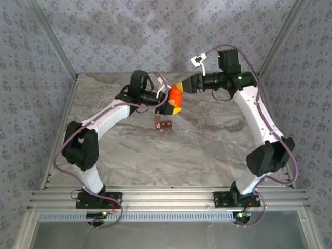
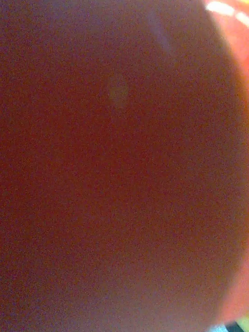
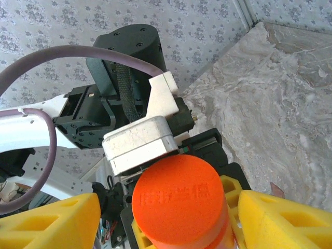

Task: Sort the pills into containers

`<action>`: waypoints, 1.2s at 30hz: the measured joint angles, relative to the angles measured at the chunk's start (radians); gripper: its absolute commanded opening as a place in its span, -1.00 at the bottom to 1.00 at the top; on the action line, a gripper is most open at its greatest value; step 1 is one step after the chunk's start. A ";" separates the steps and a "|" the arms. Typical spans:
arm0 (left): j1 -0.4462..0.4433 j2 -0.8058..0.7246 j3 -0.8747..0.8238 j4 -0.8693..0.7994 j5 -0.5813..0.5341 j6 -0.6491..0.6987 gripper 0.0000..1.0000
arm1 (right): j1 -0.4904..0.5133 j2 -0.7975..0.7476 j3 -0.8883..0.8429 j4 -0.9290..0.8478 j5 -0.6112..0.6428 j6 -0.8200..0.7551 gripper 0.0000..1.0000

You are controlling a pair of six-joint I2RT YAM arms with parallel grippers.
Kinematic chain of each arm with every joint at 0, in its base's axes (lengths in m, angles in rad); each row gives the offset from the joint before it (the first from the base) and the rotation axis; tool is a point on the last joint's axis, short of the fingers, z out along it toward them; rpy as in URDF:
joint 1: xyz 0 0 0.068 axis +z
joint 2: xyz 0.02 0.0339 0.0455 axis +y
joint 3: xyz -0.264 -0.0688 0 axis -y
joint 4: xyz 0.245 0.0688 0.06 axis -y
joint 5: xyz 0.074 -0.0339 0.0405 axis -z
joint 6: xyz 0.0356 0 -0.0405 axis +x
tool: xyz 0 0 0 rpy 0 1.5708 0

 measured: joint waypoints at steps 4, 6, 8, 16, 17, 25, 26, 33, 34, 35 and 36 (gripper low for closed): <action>0.000 0.000 0.000 0.000 0.000 0.000 -1.00 | 0.018 0.029 0.038 -0.049 0.023 -0.026 0.47; 0.000 0.000 0.000 0.000 0.000 0.000 -1.00 | 0.028 0.043 0.057 -0.073 0.034 -0.041 0.47; 0.000 0.000 0.000 -0.003 0.000 0.001 -1.00 | 0.038 0.058 0.072 -0.095 0.046 -0.054 0.46; 0.000 -0.003 0.000 -0.023 0.005 0.010 -1.00 | 0.063 0.085 0.097 -0.154 0.066 -0.090 0.17; 0.000 -0.003 0.000 -0.024 0.006 0.011 -1.00 | 0.063 0.087 0.099 -0.156 0.066 -0.094 0.08; 0.000 -0.006 0.000 -0.046 -0.012 0.016 -1.00 | 0.068 0.087 0.105 -0.172 0.090 -0.103 -0.17; 0.000 -0.006 0.000 -0.047 -0.021 0.016 -1.00 | 0.070 0.087 0.106 -0.172 0.102 -0.095 -0.18; 0.010 -0.042 -0.070 0.023 -0.127 -0.013 -1.00 | 0.130 0.090 0.130 -0.175 0.291 -0.019 -0.32; 0.014 -0.051 -0.090 0.045 -0.141 -0.024 -1.00 | 0.142 0.088 0.122 -0.160 0.322 0.003 -0.32; 0.019 -0.056 -0.107 0.061 -0.151 -0.034 -1.00 | 0.152 0.084 0.110 -0.143 0.346 0.023 -0.32; 0.024 -0.061 -0.124 0.079 -0.162 -0.046 -1.00 | 0.164 0.074 0.086 -0.114 0.377 0.051 -0.33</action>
